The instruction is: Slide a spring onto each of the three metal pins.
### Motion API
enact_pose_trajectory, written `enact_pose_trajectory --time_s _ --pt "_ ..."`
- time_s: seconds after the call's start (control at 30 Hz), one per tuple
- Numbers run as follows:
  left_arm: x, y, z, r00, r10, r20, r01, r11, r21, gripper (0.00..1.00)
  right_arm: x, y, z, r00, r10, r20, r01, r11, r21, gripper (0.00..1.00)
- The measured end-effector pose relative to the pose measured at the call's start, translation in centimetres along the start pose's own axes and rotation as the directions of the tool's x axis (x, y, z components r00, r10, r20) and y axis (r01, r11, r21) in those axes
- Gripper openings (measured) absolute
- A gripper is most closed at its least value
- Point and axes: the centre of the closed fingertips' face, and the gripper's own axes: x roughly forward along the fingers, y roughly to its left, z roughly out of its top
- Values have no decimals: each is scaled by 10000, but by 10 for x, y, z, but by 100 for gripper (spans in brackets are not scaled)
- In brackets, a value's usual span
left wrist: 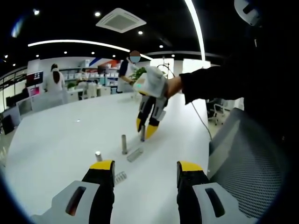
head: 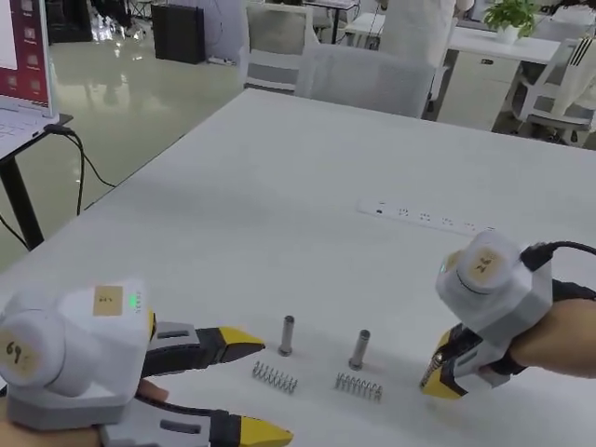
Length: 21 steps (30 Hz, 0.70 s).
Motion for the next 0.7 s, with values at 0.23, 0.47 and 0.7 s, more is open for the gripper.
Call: enact_pose_trajectory --time_s 0.23,0.47,0.7 --pt "1 -1 1 10000 -54 20 54 10000 38 48 -13 1 9 9992 -197 349 197 9998 -10 23" --pt "1 -2 2 9999 -117 35 117 9999 101 47 -25 8 24 9970 -267 724 281 9994 -181 24" --pt "1 -3 3 9999 -152 59 151 9998 150 47 -29 20 40 9947 -177 1010 220 9989 -418 24"
